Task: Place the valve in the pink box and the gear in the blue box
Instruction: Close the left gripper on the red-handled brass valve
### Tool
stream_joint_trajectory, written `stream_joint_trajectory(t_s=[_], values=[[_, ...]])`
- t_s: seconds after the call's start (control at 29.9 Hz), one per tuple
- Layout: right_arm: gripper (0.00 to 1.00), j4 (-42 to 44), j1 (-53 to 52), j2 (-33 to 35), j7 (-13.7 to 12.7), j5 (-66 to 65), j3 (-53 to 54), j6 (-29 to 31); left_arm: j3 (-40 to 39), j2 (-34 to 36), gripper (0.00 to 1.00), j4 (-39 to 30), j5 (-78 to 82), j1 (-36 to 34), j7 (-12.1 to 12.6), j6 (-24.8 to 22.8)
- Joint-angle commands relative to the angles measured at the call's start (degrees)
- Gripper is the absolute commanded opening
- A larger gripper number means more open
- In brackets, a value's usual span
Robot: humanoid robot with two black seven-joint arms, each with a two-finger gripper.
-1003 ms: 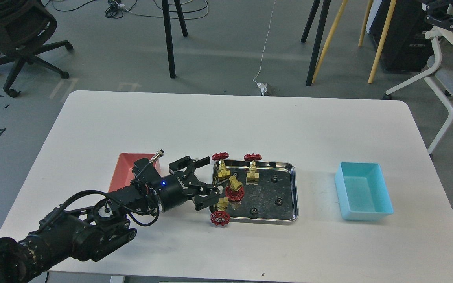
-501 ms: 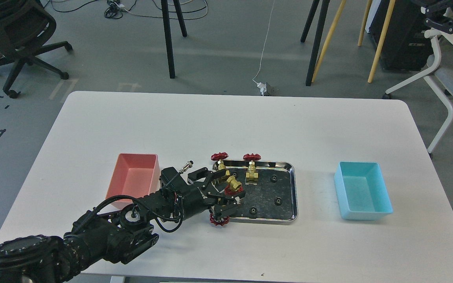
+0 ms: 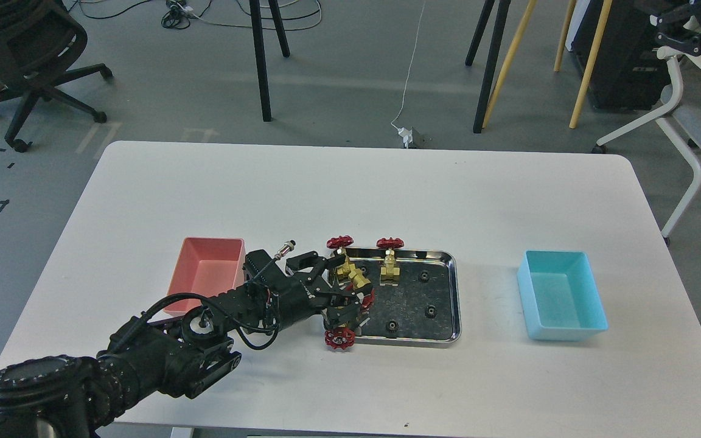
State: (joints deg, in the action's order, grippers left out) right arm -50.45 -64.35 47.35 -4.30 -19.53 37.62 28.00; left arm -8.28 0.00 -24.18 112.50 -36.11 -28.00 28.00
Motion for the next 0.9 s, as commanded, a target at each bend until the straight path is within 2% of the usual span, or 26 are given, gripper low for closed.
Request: stream_joint_trajectory(t_s=[0.0,0.2,0.3,0.47,0.7,0.87], values=[[0.99,0.09,0.11,-0.07,0.00,-0.25,0.00,0.00,1.68,0.00,0.61,0.01,0.00,-0.10,0.00,0.00],[0.99,0.44,0.19,-0.16,0.09,-0.25,-0.70,0.00,3.62,0.00,0.22,0.01,0.00,0.07,0.00,0.00],[0.99,0.44,0.19,-0.07,0.09,-0.25,-0.79,0.00,3.62,0.00,0.10,-0.08,0.00,0.07,0.00,0.00],[0.99,1.06,0.28,-0.16,0.17,-0.25,-0.88,0.00,4.15,0.00,0.05,-0.43,-0.26,0.07,0.00,0.00],[0.99,1.41,0.28,-0.42,0.26,-0.25,-1.93,0.00,4.06,0.18,0.05,-1.39,-0.62,-0.19,0.00,0.00],[0.99,1.76,0.37,-0.51,0.35,-0.25,-2.02,0.00,3.71,2.99,0.05,-5.34,-1.14,-0.28,0.00,0.00]])
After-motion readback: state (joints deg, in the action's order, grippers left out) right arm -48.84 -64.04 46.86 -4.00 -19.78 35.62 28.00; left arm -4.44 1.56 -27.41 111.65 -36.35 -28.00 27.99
